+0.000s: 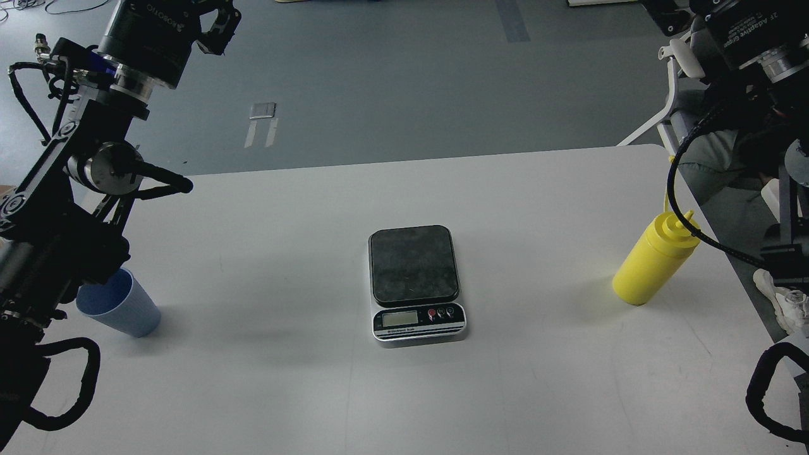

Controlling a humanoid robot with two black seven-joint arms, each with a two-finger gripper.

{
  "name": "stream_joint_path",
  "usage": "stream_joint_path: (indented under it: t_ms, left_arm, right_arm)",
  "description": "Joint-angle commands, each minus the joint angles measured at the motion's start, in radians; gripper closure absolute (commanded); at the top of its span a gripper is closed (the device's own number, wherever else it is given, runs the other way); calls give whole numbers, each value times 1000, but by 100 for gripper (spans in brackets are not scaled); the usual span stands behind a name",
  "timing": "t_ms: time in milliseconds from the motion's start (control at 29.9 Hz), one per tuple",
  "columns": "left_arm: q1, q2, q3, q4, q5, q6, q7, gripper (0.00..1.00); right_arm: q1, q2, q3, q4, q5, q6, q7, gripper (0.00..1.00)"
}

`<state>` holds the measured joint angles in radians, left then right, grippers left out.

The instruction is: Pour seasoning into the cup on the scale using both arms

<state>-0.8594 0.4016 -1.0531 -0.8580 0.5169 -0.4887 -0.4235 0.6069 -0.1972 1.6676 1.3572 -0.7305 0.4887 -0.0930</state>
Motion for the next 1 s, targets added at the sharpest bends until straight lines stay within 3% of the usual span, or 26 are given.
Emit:
stream_joint_path:
  t_ms: [0, 969]
  left_arm:
    - [2, 0, -4, -1, 0, 0, 0, 2]
    - [-42, -43, 13, 16, -1, 0, 11, 2]
  right_arm:
    - [-1, 2, 0, 0, -6, 0, -1, 1]
    - [-7, -1, 3, 3, -3, 0, -2, 1]
